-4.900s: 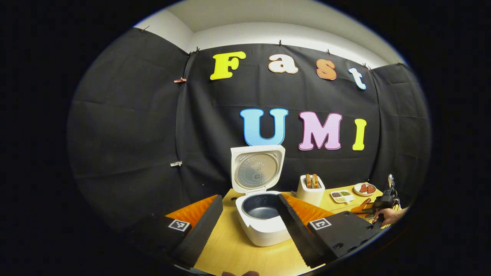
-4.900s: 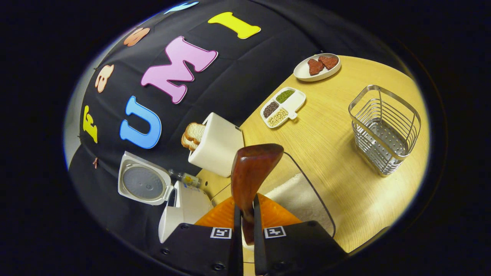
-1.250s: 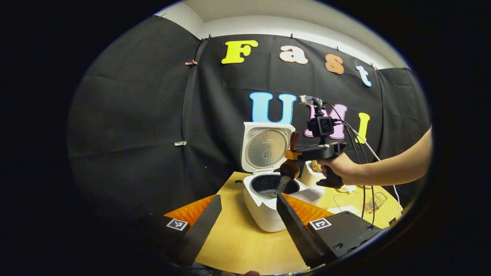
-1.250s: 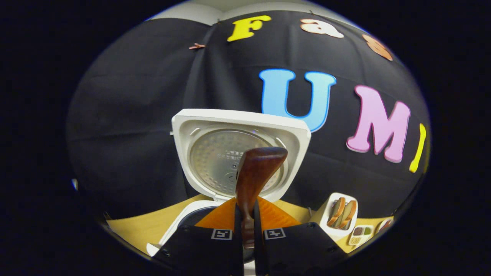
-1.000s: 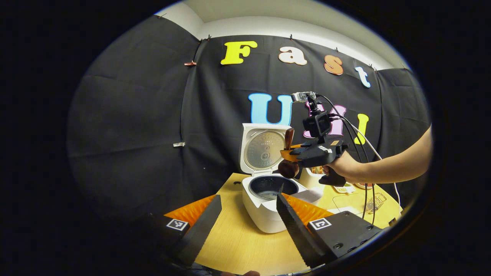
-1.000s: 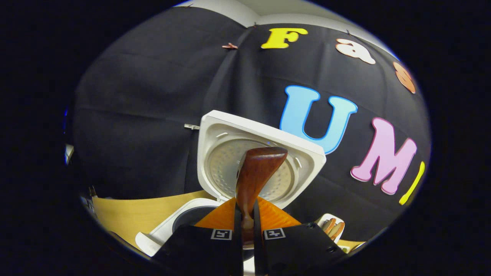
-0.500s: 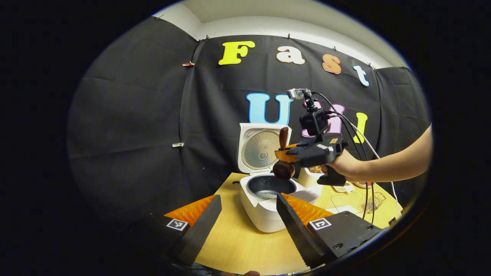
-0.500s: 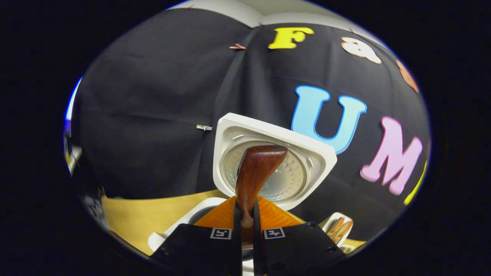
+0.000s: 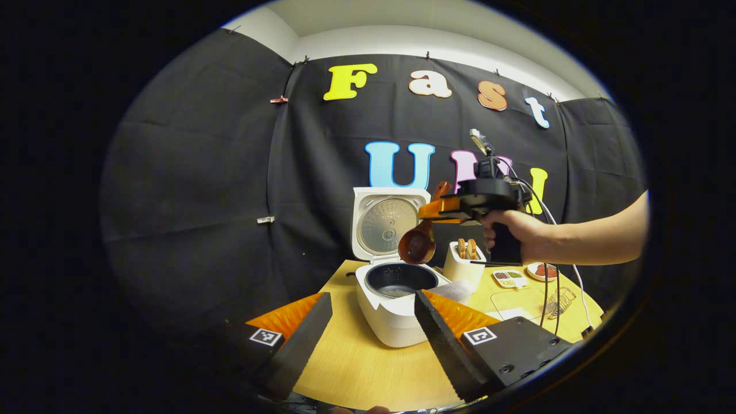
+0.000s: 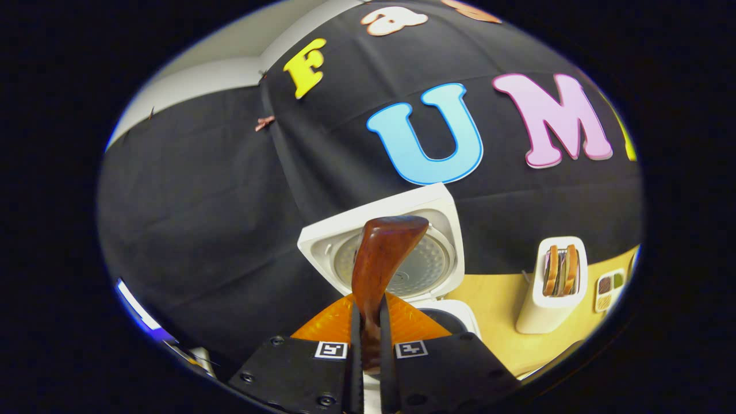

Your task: Close the left gripper, press the button to open the rice cooker; take a wooden spoon from the chopstick holder with the right hand, scoop a spoonful of rice and pour it into the rice cooker, then put the wooden spoon back into the chopstick holder.

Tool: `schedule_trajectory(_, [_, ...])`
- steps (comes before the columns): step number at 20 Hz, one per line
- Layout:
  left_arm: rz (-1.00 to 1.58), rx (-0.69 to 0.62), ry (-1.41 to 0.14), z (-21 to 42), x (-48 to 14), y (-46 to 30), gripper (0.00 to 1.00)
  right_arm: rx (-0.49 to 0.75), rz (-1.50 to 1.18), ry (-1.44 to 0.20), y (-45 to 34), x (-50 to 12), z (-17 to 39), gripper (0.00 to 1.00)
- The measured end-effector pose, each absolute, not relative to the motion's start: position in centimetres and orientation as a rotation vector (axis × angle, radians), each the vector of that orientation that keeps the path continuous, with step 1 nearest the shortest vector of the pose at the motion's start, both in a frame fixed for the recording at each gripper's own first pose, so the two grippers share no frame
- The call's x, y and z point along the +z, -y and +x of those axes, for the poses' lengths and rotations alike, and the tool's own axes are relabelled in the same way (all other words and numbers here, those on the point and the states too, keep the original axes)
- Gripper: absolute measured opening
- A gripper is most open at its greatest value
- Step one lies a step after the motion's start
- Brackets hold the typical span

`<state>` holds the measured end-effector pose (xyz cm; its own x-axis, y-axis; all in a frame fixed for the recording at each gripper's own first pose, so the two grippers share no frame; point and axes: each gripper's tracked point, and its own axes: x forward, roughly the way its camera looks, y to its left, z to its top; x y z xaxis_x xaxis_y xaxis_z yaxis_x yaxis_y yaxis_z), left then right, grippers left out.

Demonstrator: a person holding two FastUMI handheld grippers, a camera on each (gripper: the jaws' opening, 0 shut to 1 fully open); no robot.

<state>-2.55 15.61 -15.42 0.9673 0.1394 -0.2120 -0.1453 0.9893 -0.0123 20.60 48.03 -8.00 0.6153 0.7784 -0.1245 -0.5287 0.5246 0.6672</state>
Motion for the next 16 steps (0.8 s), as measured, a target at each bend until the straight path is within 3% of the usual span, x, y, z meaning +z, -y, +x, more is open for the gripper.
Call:
schedule_trajectory(8, [-0.026, 0.078, -0.19, -1.7, -13.5, -11.4, 0.99, 0.729, 0.796, -0.362, -34.0, -4.7, 19.5, 0.16])
schedule_trajectory(16, [-0.028, 0.004, -0.188, 0.2, -12.8, -7.0, 0.99, 0.444, 0.816, -0.295, -14.9, -8.9, 18.6, 0.16])
